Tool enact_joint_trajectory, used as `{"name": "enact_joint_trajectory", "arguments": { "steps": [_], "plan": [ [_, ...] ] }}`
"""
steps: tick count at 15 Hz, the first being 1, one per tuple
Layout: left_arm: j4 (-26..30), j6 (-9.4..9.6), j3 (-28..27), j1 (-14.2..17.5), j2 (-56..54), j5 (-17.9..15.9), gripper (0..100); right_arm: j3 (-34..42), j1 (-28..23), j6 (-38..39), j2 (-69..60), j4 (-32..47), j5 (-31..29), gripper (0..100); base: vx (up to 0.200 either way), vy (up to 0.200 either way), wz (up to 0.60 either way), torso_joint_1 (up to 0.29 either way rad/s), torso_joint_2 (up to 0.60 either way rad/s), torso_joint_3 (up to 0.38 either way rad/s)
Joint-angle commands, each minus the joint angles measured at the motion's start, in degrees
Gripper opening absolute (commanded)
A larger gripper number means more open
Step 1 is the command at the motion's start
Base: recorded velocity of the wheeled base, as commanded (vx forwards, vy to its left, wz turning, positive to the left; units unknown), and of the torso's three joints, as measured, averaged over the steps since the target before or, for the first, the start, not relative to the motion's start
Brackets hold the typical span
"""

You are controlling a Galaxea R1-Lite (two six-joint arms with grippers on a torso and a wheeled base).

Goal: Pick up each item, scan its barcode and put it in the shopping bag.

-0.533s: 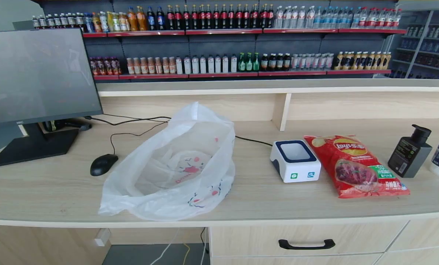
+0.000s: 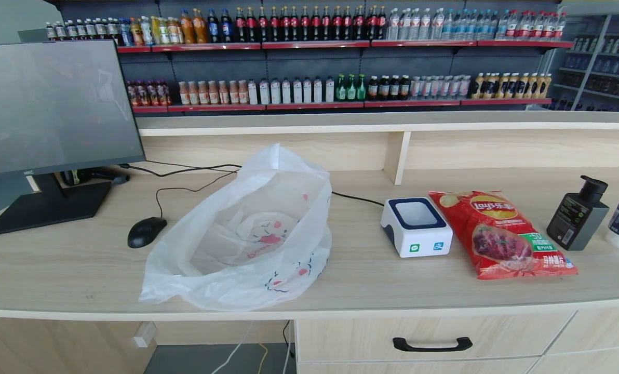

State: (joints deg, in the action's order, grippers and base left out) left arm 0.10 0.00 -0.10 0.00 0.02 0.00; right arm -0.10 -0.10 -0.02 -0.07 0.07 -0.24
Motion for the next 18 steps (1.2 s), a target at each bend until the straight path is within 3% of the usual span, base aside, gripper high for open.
{"name": "enact_joint_trajectory", "arguments": {
  "steps": [1,10,12,13,16,18],
  "plan": [
    [-0.01,0.00,0.01,0.00,-0.02,0.00,100,0.01,0.01,0.11,0.07,-0.07,-0.02,100,0.000,0.000,0.00,0.000,0.00,0.000],
    [-0.01,0.00,0.01,0.00,-0.02,0.00,100,-1.84,0.10,-3.05,0.34,-0.69,-0.90,100,0.000,0.000,0.00,0.000,0.00,0.000],
    [-0.01,0.09,0.01,0.00,-0.02,-0.09,100,-15.81,1.24,-3.14,9.83,-0.69,-0.90,100,0.000,0.000,0.00,0.000,0.00,0.000],
    [-0.01,0.00,0.01,0.00,-0.02,0.00,100,-18.80,3.17,-3.40,14.58,-0.34,-0.81,100,0.000,0.000,0.00,0.000,0.00,0.000],
    [-0.01,0.00,0.01,0.00,-0.02,0.00,100,-22.14,6.43,-3.32,30.57,-3.94,-0.64,100,0.000,0.000,0.00,0.000,0.00,0.000],
    [-0.01,0.09,0.01,0.00,-0.02,0.00,100,-23.81,6.51,-2.35,40.68,-5.17,2.62,100,0.000,0.000,0.00,0.000,0.00,0.000]
  ]
}}
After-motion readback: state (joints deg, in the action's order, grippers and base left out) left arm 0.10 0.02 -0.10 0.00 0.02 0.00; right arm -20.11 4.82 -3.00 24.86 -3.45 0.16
